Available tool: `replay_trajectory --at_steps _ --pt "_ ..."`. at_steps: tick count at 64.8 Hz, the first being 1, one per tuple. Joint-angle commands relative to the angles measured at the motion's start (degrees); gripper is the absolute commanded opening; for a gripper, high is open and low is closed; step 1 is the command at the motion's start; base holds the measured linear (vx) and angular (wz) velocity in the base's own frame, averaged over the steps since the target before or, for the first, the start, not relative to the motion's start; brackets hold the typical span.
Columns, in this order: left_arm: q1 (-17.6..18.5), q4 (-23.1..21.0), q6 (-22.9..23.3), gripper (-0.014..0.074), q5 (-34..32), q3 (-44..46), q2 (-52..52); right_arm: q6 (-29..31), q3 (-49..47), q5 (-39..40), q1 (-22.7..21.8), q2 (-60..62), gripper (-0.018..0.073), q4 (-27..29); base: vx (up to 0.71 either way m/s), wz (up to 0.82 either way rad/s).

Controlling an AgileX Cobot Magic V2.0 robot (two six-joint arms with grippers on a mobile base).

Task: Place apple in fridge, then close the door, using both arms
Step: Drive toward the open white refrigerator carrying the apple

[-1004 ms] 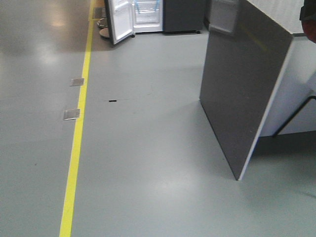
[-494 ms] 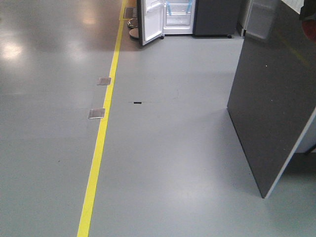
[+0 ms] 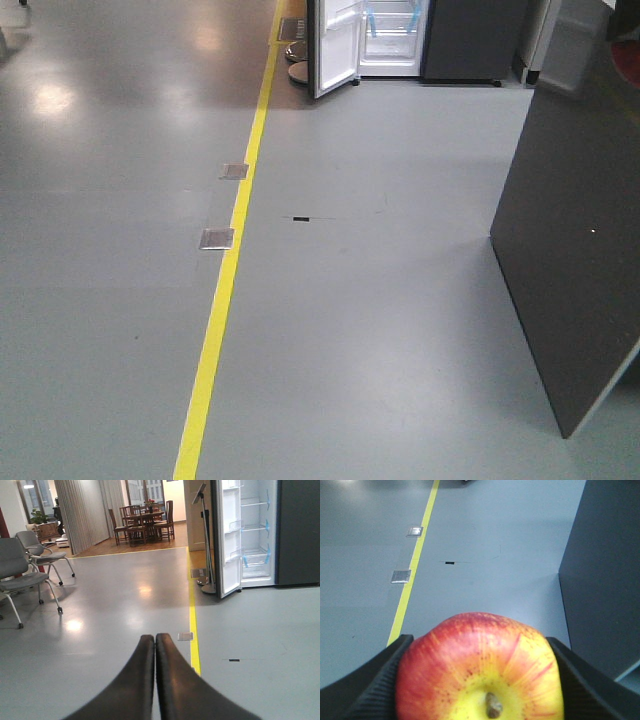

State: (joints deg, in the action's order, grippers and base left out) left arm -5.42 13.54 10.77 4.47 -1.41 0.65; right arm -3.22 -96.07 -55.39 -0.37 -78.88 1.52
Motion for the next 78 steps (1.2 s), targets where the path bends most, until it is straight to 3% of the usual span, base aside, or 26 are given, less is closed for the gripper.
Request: replay_trajectory --at_steps 1,78 --pt "0.3 -0.5 0.6 -0.0006 -4.0 -1.6 0.9 0.0 -1.5 4.2 -0.1 1.7 0.0102 -0.1 0.18 0.11" --pt "0.3 -0.5 0.6 -0.0006 -4.0 -1.6 0.9 0.0 -1.5 4.2 -0.1 1.7 0.0102 -0.1 0.19 0.01"
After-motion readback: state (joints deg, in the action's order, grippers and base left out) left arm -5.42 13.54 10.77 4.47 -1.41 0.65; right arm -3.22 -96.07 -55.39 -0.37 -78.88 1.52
